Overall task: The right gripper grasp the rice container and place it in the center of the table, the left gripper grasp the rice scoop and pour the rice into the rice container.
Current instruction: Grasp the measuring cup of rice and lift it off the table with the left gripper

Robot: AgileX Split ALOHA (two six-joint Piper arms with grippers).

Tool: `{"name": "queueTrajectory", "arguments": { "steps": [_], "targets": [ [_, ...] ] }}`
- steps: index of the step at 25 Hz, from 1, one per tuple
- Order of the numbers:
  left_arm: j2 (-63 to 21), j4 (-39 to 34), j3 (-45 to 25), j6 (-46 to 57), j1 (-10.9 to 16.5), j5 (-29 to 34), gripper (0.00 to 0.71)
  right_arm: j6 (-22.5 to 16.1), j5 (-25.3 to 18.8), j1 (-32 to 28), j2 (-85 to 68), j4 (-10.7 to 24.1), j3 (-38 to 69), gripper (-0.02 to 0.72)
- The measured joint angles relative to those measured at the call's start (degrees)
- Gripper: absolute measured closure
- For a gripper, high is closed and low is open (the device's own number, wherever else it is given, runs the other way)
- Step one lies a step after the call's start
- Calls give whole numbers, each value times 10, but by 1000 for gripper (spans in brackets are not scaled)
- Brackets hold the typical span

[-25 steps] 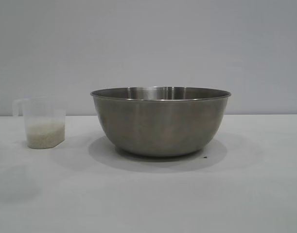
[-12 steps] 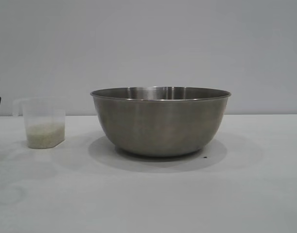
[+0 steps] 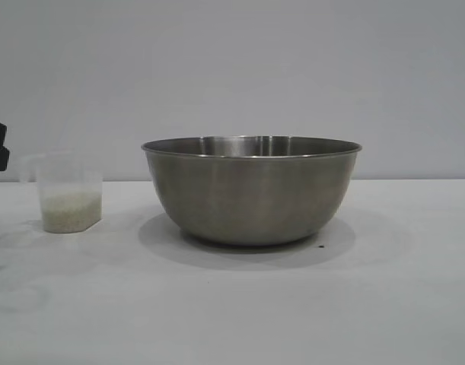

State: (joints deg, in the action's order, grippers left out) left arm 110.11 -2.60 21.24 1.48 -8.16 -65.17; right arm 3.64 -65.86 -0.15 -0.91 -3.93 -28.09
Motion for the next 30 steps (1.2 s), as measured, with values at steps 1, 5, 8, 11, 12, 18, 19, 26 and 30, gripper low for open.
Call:
{"name": "queueTrajectory", "arguments": {
  "steps": [1,5,8,11,12,18,19,26,30],
  "targets": [
    [5,0,5,0,0,0,473,0,0,0,0,0,0,191],
    [25,-18,12,-1,0,0,473,0,0,0,0,0,0,191],
    [27,-25,12,-2,0,0,473,0,0,0,0,0,0,191],
    [30,-26,13,-5,0,0,473,0,0,0,0,0,0,191],
    [31,-25,13,-6,0,0,473,0,0,0,0,0,0,191],
    [51,-24,40,-7,0,0,473,0,0,0,0,0,0,191],
    [53,-24,42,-7,0,0,473,0,0,0,0,0,0,191],
    [76,-15,72,-12,0,0,473,0,0,0,0,0,0,191],
    [82,-15,88,-21,0,0,473,0,0,0,0,0,0,191]
  ]
}}
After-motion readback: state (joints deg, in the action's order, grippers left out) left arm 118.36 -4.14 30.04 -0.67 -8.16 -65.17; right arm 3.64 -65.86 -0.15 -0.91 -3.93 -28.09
